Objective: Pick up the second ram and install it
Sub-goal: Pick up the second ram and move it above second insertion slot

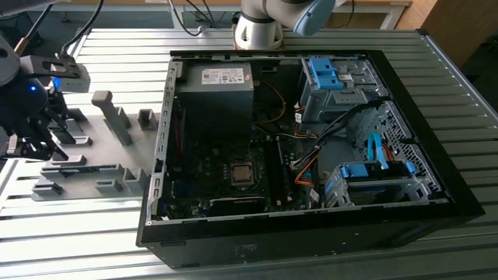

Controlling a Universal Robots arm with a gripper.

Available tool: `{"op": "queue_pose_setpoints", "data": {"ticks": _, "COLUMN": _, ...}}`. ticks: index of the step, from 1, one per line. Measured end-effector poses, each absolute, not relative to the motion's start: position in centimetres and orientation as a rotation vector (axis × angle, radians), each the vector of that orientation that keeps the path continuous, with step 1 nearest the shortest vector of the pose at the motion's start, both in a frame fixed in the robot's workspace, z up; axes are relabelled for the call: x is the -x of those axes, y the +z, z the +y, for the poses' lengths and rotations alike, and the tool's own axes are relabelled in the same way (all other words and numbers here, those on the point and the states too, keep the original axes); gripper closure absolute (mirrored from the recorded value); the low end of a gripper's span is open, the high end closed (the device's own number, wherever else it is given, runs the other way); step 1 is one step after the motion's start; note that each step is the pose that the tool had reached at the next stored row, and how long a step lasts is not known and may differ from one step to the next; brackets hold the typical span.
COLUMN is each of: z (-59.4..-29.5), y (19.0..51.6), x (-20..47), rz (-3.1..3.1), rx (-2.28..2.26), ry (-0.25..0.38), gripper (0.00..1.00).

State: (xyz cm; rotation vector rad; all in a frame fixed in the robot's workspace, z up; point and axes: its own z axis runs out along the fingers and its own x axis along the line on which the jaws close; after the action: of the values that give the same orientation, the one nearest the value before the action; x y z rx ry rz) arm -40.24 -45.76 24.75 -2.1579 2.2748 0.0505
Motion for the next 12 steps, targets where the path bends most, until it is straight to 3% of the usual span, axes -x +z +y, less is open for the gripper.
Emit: {"op": "queue_pose_setpoints", "data": {"ticks": 12, "z": -46.2, "y": 23.2, "x": 40.3, "rz": 2.245, "rx": 2.190, "ry": 0.051, "gripper": 0.58}}
